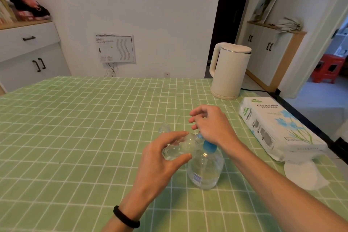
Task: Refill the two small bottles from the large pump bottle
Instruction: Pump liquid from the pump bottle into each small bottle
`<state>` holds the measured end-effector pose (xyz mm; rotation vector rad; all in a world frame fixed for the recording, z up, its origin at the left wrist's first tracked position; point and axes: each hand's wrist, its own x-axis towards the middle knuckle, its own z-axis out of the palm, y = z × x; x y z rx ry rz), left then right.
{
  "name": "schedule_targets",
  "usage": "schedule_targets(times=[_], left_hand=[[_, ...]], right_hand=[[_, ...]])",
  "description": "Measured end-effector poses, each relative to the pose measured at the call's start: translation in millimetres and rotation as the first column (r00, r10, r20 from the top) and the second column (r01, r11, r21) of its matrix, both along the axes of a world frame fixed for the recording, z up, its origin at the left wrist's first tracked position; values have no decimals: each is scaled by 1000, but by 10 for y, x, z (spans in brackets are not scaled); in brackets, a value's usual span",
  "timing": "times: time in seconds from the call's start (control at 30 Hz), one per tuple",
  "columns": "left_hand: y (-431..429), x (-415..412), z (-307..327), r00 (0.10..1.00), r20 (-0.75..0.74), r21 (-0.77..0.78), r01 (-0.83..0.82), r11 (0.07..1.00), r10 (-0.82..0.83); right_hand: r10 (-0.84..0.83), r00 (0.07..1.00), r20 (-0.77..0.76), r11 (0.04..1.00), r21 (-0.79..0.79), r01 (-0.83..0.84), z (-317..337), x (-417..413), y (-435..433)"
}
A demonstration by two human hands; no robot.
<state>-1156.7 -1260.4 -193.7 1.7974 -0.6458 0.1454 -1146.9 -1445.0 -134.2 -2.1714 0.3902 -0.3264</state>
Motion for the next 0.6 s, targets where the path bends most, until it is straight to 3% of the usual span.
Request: schedule_targets(times=[0.6], left_hand=[[4,-5,27,1000,15,-8,3,1000,-3]], right_hand=[[6,1000,13,1000,9,-6,36,-13,26]])
